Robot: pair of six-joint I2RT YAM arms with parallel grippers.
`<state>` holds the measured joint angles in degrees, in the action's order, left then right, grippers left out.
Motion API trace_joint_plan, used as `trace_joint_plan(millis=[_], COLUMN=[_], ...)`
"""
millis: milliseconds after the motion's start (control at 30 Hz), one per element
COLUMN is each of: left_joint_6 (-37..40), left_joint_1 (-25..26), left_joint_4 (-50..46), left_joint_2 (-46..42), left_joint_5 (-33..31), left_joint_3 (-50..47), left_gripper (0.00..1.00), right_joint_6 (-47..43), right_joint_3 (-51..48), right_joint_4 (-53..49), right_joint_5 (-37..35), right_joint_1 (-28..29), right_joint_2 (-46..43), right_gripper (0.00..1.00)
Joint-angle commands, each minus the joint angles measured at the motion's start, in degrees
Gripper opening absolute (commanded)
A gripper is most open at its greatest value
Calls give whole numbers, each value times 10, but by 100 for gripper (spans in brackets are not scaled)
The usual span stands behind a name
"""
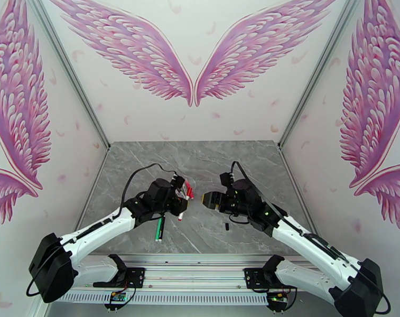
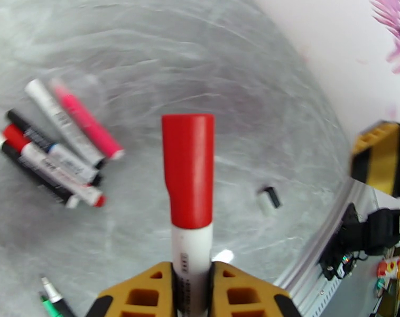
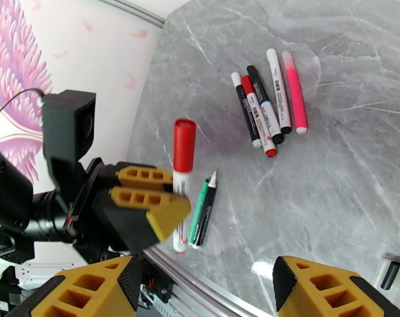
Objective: Open the pen caps
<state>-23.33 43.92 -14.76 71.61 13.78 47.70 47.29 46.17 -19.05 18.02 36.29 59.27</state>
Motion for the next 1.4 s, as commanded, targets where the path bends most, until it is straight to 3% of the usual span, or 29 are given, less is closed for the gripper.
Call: trace_joint_plan(millis=[0, 600, 1367], left_joint_6=[5, 11, -5], left_joint_1=[41, 135, 162], left_joint_4=[49, 74, 104], left_joint_2=[-6, 29, 57], left_joint_5=[-3, -88, -78], left_joint_3=[-3, 24, 46], left_gripper=[19, 18, 17], right_joint_6=[4, 7, 9], right_joint_3=[16, -15, -40], right_joint_4=[-13, 15, 47], right_joint_5=[34, 79, 99], right_joint_1=[-17, -48, -48], right_joint_2=[-9, -16, 1], right_gripper=[65, 57, 42])
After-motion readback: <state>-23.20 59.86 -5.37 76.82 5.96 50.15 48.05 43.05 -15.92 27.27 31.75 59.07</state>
